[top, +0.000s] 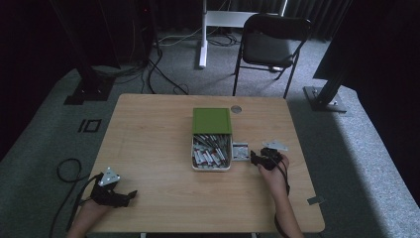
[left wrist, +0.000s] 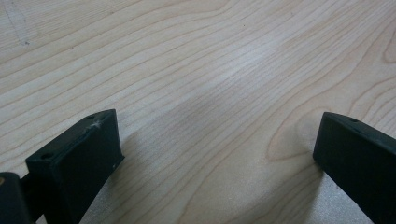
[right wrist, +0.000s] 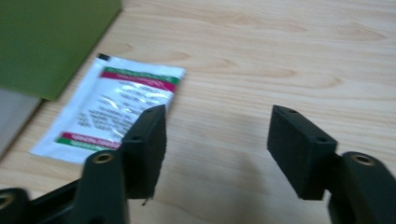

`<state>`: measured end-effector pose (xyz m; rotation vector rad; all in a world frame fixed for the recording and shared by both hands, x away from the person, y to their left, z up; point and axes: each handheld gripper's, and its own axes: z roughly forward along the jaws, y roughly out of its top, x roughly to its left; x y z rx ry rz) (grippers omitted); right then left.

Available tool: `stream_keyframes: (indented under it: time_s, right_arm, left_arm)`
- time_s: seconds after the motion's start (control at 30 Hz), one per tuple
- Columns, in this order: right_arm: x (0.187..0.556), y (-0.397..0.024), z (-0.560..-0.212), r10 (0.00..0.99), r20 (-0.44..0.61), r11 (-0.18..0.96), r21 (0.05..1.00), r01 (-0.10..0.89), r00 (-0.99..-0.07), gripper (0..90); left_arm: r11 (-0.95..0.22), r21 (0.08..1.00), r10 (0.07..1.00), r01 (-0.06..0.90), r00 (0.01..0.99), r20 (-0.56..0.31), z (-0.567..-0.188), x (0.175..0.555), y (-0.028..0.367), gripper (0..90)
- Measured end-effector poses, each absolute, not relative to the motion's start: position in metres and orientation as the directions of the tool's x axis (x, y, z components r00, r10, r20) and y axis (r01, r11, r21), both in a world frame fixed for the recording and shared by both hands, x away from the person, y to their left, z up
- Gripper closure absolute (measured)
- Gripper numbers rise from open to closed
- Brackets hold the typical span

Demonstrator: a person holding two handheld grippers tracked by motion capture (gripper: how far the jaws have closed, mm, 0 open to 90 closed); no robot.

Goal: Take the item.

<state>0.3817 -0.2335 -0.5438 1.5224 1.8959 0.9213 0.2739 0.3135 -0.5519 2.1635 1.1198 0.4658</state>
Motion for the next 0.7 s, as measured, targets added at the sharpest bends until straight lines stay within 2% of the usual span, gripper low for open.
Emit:
stream_keyframes:
  time_s: [0.07, 0.23, 0.47, 0.5, 0.7]
  right_arm:
    - [0.379, -0.241, -0.544, 0.98, 0.019, 0.109, 0.779, 0.618, -0.197, 27.4]
    - [0.373, -0.252, -0.545, 0.986, 0.017, 0.092, 0.771, 0.631, -0.165, 21.6]
    - [0.364, -0.264, -0.545, 0.992, 0.025, 0.065, 0.755, 0.652, -0.128, 19.0]
    - [0.36, -0.269, -0.545, 0.995, 0.027, 0.046, 0.755, 0.654, -0.101, 17.2]
    - [0.347, -0.284, -0.542, 0.997, 0.02, 0.035, 0.757, 0.652, -0.077, 17.2]
  left_arm:
    - [-0.424, 0.688, 0.82, 0.589, 0.572, 0.016, -0.552, 0.274, 0.313, 1.7]
    - [-0.424, 0.687, 0.82, 0.589, 0.572, 0.016, -0.552, 0.274, 0.313, 1.7]
    - [-0.425, 0.688, 0.82, 0.589, 0.572, 0.016, -0.552, 0.274, 0.313, 1.7]
    - [-0.424, 0.688, 0.82, 0.589, 0.572, 0.016, -0.552, 0.274, 0.313, 1.7]
    - [-0.424, 0.688, 0.82, 0.589, 0.572, 0.016, -0.552, 0.274, 0.313, 1.7]
